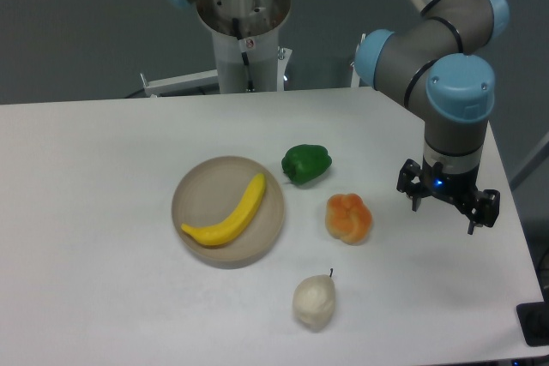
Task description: Place bananas on a plate
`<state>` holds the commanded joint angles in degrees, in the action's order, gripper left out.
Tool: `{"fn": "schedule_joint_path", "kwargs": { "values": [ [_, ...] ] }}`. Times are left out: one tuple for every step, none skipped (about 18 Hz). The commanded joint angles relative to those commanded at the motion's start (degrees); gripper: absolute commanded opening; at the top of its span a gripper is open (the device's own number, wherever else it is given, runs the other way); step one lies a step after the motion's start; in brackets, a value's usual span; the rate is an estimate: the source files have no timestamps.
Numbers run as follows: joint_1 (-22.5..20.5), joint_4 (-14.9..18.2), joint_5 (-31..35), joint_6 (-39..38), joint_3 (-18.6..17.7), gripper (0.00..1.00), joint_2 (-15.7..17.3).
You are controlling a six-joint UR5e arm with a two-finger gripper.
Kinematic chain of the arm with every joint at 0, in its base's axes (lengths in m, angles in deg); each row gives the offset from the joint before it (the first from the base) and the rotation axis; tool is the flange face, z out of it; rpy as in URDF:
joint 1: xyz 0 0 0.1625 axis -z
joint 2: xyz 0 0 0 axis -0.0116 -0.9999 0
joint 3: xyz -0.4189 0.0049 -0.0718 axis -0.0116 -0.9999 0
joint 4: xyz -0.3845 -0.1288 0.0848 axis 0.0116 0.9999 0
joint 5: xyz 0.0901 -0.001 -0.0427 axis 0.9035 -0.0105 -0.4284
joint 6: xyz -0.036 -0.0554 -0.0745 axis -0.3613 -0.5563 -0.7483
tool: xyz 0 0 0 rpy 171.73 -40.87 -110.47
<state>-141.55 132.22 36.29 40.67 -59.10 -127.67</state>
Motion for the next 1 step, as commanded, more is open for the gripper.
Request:
{"fn": "schedule_joint_path", "kwargs": {
  "values": [
    [0.0,0.0,0.0,0.0,0.0,1.0,0.0]
  ]
}}
